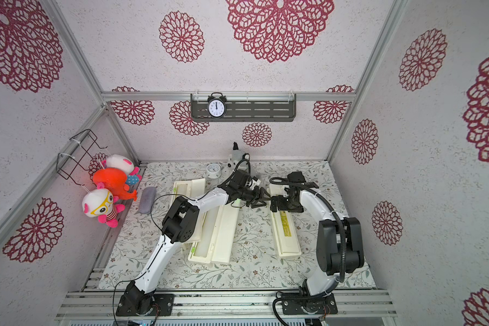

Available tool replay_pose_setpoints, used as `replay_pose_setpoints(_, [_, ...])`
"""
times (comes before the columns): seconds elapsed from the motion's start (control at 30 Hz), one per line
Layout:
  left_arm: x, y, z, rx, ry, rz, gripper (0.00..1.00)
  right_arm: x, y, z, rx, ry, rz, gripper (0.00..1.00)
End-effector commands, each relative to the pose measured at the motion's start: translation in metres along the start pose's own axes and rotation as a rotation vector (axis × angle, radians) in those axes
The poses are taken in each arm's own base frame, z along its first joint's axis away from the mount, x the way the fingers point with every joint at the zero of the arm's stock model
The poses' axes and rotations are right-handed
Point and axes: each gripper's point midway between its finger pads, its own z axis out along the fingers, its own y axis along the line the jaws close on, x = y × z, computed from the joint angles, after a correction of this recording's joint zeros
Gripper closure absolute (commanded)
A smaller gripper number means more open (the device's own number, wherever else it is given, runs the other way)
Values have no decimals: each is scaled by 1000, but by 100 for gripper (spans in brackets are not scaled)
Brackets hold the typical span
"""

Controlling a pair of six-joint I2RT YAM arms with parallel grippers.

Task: Put plastic wrap rolls into dispensers
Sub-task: Open the lid of the plastic wrap cutting box.

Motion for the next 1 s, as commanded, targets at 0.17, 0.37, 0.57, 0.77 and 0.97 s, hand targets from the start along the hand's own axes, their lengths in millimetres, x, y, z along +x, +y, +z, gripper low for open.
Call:
replay_pose_setpoints(0.17, [4,-33,4,80,14,35,37,-3,-8,-18,161,7,-46,1])
replay_pose_setpoints(0.37, [-3,-39,1,87,2,45,37,11,-29,-33,255,53,-48,1])
replay_pose_setpoints(0.57, [-4,-36,1,69,0,42,37,2,-47,-68,196,-71,67,1])
replay_pose_setpoints(0.77, [-7,-42,-5,43,-10,75,36,4,-74,-87,176,-156,180,1])
replay_pose_setpoints(0.97, [-17,-50,-22,12,-51,126,35,1,-80,-95,187,-208,204,1])
